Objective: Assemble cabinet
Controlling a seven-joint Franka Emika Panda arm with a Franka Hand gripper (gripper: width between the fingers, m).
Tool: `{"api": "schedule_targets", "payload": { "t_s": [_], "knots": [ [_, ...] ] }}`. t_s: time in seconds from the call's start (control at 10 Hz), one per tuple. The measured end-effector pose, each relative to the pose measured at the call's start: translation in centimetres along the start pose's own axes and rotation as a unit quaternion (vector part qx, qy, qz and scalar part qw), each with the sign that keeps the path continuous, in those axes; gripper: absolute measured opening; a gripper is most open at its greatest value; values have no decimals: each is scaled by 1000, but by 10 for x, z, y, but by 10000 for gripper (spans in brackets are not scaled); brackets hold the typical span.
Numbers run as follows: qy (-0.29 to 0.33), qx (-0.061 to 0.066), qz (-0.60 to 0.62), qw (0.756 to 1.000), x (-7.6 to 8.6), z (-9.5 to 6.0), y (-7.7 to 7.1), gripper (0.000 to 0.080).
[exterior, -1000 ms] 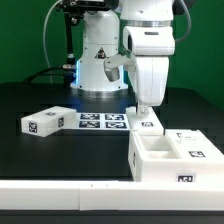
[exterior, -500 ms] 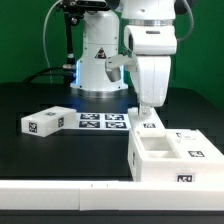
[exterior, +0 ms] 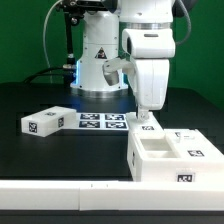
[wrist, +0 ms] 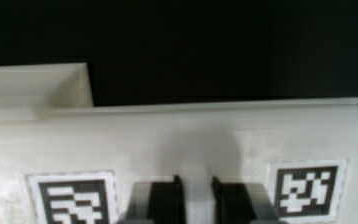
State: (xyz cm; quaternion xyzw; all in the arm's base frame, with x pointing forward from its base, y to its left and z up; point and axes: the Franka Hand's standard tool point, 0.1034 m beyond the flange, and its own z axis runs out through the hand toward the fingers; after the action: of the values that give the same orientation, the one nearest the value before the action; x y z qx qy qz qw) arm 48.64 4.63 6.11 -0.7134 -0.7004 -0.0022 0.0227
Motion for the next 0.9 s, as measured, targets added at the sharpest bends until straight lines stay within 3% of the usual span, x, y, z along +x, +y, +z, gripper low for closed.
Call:
{"api": "schedule_targets", "payload": {
  "t_s": [0.4,0.6,0.9],
  "knots": [
    [8,-11,-7,1000,-5,-2,51,64],
    [18,-20,-18,999,-5,-4,90,64],
    [18,-22,-15,999,-5,-4,90,64]
  ]
}}
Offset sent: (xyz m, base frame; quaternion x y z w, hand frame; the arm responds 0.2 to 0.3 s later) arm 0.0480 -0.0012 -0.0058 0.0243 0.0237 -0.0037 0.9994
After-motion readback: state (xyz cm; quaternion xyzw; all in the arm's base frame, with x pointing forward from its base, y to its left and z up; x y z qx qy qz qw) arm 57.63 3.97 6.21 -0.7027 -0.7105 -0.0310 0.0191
